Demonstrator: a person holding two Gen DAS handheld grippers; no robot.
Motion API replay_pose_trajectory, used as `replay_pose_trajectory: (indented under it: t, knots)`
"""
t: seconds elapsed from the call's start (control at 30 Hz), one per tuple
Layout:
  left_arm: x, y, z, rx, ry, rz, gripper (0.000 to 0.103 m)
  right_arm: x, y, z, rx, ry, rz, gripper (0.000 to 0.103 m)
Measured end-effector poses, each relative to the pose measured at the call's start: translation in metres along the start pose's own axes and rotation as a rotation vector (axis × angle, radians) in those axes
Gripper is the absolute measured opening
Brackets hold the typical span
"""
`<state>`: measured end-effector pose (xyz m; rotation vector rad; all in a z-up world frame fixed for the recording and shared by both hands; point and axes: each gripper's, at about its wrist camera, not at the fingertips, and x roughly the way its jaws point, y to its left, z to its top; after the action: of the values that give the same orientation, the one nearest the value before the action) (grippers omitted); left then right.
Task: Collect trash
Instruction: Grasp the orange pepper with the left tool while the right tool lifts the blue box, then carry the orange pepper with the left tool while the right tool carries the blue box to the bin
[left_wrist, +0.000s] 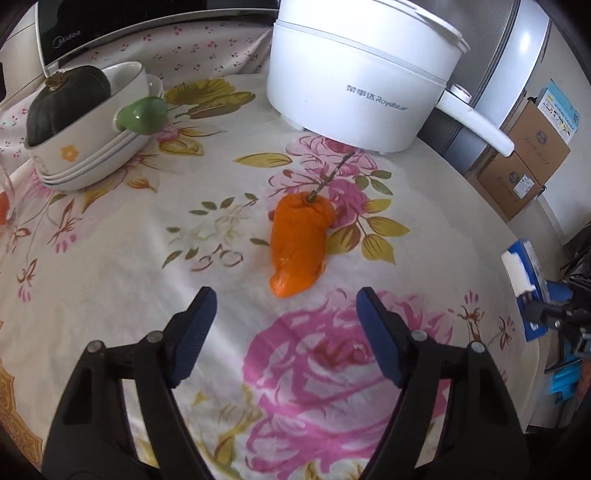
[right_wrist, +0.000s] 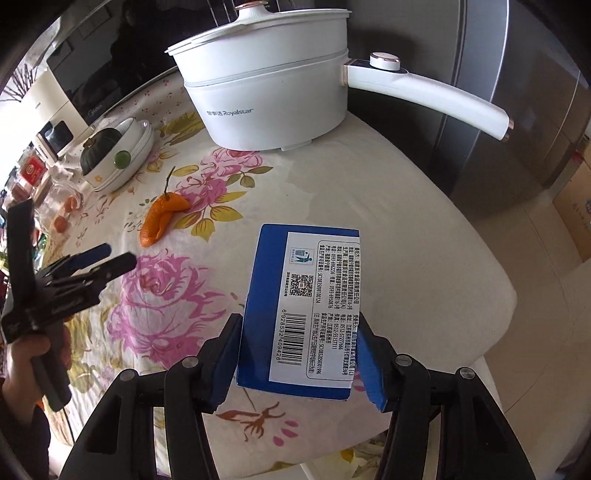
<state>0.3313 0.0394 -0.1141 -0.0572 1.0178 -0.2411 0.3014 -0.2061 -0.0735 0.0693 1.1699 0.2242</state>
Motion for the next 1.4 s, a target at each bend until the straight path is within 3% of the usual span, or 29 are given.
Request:
replay_pose_trajectory:
  t: [0.3,0.37,0.57,1.03,1.4]
  knots:
    - [0.025,0.0,0.024,-0.034,-0.029,-0.014,0.055,-0.007,-0.02,-0.001,0.024,-0.015,0.007,0.059]
    - [0.026,0.001,0.026,-0.05,-0.011,-0.031,0.035,-0.008,-0.022,-0.002,0.031,-0.016,0.007,0.059]
    - [0.006,0.002,0.003,-0.115,0.043,-0.059,0.026,-0.014,-0.018,-0.011,0.052,-0.007,0.027,0.059]
    - [-0.082,-0.001,-0.094,-0.14,0.059,-0.111,0.023,-0.075,0.018,-0.065,0.034,-0.031,0.05,0.059]
    - [-0.129,-0.017,-0.138,-0.155,0.019,-0.16,0.023,-0.087,0.007,-0.114,0.077,-0.038,0.103,0.059]
